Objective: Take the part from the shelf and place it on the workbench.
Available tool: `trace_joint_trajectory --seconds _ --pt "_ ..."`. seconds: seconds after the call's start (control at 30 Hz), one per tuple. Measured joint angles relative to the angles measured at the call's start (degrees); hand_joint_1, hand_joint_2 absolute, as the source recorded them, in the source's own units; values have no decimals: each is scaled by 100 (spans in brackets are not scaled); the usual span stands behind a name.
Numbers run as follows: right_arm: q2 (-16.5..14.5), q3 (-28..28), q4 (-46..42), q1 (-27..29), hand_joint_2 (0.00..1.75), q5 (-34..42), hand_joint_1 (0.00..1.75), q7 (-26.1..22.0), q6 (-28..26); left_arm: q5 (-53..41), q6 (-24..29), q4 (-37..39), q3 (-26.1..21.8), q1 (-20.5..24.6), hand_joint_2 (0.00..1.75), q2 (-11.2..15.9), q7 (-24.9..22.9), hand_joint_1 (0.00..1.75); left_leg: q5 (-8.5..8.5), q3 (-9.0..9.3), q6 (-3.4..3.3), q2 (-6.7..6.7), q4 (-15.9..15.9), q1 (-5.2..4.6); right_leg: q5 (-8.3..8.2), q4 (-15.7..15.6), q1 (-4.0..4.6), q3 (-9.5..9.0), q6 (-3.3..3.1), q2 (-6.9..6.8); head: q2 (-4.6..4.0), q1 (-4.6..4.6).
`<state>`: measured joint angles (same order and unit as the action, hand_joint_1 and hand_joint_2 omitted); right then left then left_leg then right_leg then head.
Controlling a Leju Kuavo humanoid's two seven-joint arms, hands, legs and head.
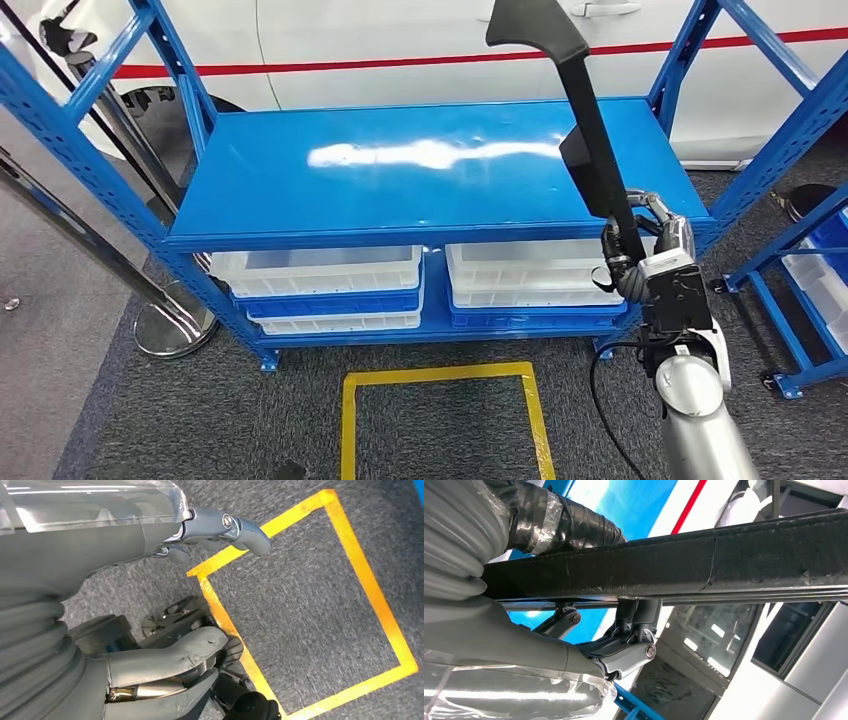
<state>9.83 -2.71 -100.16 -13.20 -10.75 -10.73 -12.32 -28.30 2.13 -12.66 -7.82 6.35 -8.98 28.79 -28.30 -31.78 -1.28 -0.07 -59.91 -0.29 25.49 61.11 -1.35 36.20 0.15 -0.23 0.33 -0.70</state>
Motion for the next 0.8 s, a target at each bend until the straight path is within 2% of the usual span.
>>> trace_joint_trajectory --seconds 0.1,0.13,0.2,0.27,0.3,0.33,0.37,0.43,0.47,0.5,0.6,0.63,0.67,0.7,0.77,0.8 --pt "-4 0 -1 -9 175 2 175 1 2 -9 -3 0 -4 -7 175 0 -11 0 104 -6 -84 6 128 -47 -68 -45 -35 13 121 -5 0 0" --pt "-5 0 0 -8 175 2 175 1 2 -10 -4 0 -5 -9 175 0 -13 0 168 -1 -121 15 191 -43 -24 -24 -39 29 146 -4 0 1" --pt "-4 0 2 -11 175 3 175 1 2 -11 -7 0 -12 -2 175 0 -14 0 294 -32 -192 38 288 -28 336 333 -28 162 157 2 0 2" --pt "-4 -1 7 -11 175 4 175 2 2 -13 -9 0 -26 2 175 0 -16 0 364 -140 -232 45 278 -46 793 988 -8 370 160 12 0 4" --pt "-4 -2 12 -9 175 4 175 3 2 -15 -11 0 -32 -2 175 0 -17 0 391 -199 -233 47 257 -52 892 1219 -3 419 166 14 0 5" --pt "-5 -2 17 -7 175 4 175 4 2 -20 -12 0 -37 -6 175 0 -20 0 416 -264 -232 48 229 -58 900 1311 0 398 172 14 0 4" --pt "-5 -2 21 -8 175 4 175 5 2 -29 -13 0 -39 -9 175 -1 -25 0 435 -328 -226 48 192 -59 806 1189 0 269 176 11 0 4" --pt "-6 -2 23 -21 175 4 175 7 2 -48 -14 0 -40 -9 175 -3 -36 0 455 -447 -203 47 94 -61 569 523 0 -186 164 -3 0 4" --pt "-6 -2 21 -27 175 4 175 7 2 -54 -14 0 -41 -8 175 -4 -41 0 463 -494 -186 46 45 -66 485 246 13 -357 144 -4 0 3" --pt "-6 -2 20 -33 175 4 175 7 2 -57 -14 0 -42 -8 175 -4 -44 0 473 -526 -163 44 4 -73 460 68 26 -450 120 -4 0 4" --pt "-8 -2 19 -42 175 4 175 5 3 -62 -14 0 -46 -9 175 -3 -48 0 533 -577 -76 37 -42 -74 401 -1 41 -414 11 13 0 3" --pt "-9 -3 19 -48 175 4 175 5 4 -62 -14 0 -48 -10 175 -1 -48 0 496 -609 -41 29 -83 -66 361 -8 32 -389 -35 10 0 2" --pt "-10 -3 18 -53 175 4 175 4 4 -62 -14 0 -50 -10 175 0 -48 0 369 -668 1 21 -212 -54 317 -20 22 -355 -82 3 0 1" --pt "-12 -4 17 -59 175 4 175 4 4 -63 -14 0 -51 -10 175 1 -48 0 165 -756 43 13 -441 -35 272 -30 12 -311 -118 -4 0 -2" --pt "-16 -4 17 -65 175 4 175 4 4 -64 -14 0 -51 -11 175 0 -48 0 -314 -974 122 10 -1123 10 191 -30 17 -204 -145 -6 0 -5" --pt "-20 -4 17 -63 175 4 175 4 4 -64 -14 0 -51 -12 175 0 -49 0 -450 -1037 145 10 -1406 29 150 -29 22 -150 -142 -6 0 -6"
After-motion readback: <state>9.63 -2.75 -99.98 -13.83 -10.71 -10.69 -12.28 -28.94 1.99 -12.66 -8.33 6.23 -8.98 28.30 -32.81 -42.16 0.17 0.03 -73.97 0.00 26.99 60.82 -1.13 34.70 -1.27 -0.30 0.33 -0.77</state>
